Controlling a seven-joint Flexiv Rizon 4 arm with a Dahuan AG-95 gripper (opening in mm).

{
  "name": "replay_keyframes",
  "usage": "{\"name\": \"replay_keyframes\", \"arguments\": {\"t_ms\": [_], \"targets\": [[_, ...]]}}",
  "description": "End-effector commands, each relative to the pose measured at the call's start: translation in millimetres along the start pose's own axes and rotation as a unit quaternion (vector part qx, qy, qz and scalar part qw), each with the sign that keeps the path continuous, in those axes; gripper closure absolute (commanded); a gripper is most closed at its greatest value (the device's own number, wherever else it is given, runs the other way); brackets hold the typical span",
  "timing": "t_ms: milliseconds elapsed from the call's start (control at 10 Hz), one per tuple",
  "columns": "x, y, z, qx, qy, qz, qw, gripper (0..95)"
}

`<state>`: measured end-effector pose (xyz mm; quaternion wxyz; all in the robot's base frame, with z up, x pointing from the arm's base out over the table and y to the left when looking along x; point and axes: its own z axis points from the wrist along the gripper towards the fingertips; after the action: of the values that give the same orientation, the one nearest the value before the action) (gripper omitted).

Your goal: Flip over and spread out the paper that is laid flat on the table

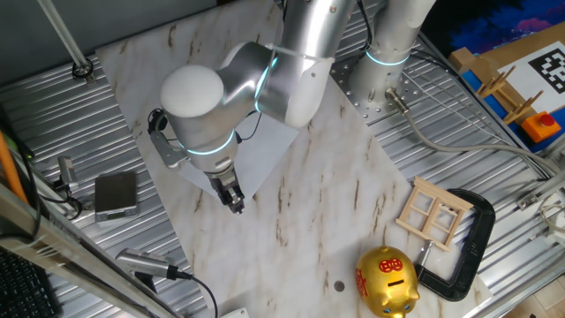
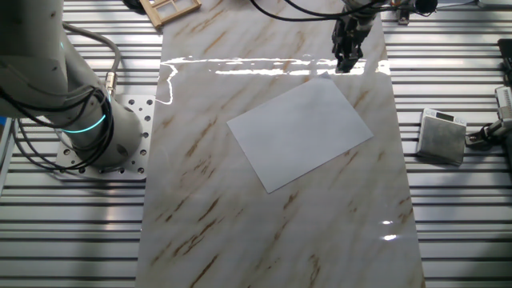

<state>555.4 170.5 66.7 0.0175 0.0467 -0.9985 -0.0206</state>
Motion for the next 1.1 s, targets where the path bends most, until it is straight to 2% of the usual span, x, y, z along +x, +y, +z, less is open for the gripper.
{"name": "replay_keyframes", "arguments": {"t_ms": [100,700,1100], "targets": [[-0.9,-1.1,5.6,0.000,0.000,-0.001,1.0000,57.0],[2.9,5.4,28.3,0.017,0.002,0.002,0.9998,57.0],[6.2,4.8,38.8,0.027,0.002,0.000,0.9996,57.0]]}}
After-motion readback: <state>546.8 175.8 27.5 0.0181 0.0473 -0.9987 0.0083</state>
